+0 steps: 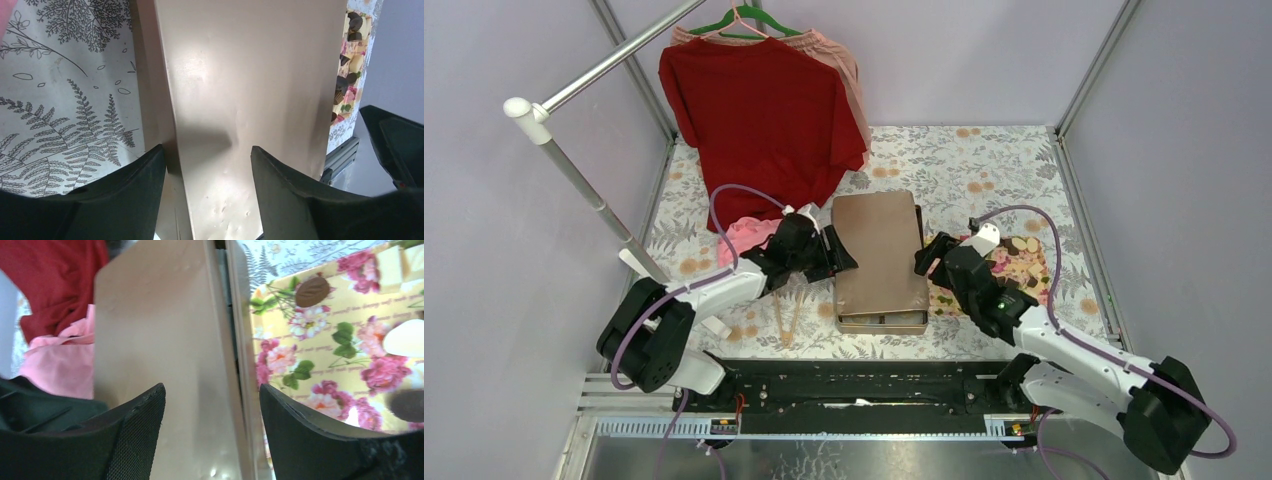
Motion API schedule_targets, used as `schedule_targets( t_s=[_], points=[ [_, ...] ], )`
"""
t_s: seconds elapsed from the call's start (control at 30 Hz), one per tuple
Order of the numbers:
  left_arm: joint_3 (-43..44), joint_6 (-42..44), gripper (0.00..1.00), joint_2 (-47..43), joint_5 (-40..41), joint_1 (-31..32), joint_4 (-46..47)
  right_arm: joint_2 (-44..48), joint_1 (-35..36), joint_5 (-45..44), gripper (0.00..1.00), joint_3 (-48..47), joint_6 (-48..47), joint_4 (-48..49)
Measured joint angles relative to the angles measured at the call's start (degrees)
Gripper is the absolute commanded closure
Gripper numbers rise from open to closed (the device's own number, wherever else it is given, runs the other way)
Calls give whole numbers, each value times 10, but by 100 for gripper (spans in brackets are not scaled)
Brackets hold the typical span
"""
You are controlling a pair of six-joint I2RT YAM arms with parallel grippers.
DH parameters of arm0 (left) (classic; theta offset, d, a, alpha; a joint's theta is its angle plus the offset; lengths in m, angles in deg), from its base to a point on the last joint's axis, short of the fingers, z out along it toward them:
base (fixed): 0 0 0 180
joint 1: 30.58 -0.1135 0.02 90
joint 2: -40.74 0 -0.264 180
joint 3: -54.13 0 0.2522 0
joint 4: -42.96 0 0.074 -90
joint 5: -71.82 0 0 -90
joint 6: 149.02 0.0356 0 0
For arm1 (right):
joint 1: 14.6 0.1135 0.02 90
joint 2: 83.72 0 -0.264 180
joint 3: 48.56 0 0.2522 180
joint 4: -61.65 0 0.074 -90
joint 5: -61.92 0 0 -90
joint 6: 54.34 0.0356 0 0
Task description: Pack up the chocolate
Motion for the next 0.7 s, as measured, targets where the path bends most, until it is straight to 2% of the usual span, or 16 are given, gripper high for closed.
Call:
schedule_targets(
  t_s=[0.3,0.7],
  points=[
    [27,30,32,13,17,11,-33,-67,-82,91,24,0,-20,25],
    [50,77,36,18,58,46,-89,-93,-95,187,42,13,-21,43]
  ],
)
